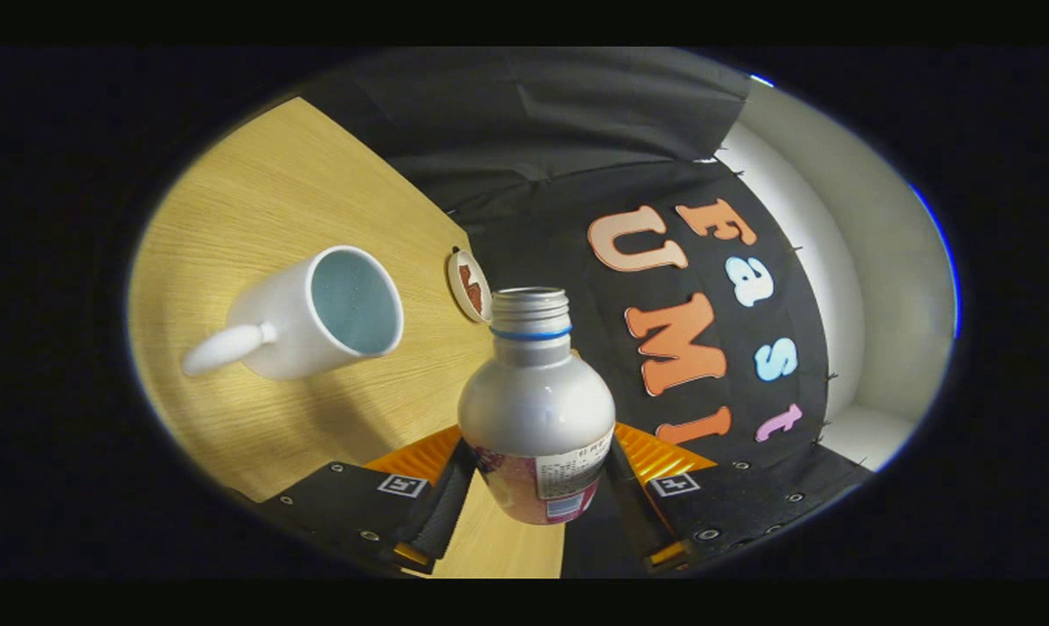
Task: Take the bottle from table, then pour the juice into the cup, finally place the bottle on the coaster
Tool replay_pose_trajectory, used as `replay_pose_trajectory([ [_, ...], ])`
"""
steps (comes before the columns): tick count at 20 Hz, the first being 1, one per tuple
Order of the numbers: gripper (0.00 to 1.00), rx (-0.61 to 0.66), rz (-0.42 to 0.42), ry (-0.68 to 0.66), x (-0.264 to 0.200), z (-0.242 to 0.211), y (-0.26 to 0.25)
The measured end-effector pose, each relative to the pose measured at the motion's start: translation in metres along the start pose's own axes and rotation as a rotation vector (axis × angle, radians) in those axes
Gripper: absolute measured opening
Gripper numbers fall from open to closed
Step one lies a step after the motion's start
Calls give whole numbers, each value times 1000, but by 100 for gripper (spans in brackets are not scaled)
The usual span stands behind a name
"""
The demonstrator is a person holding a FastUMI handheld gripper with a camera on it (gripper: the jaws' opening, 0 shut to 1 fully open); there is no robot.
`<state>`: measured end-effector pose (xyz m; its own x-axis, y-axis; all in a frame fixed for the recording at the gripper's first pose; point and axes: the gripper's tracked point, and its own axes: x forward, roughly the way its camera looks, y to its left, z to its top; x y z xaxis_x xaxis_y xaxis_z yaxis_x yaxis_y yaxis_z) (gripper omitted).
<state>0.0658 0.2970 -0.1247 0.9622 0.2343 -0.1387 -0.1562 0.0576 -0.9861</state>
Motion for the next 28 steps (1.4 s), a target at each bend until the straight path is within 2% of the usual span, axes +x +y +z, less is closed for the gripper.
replay_pose_trajectory([
  [9, 77, -216, -57, -50, 10, 17, -10],
  [28, 77, -480, -48, -36, 29, 5, -6],
])
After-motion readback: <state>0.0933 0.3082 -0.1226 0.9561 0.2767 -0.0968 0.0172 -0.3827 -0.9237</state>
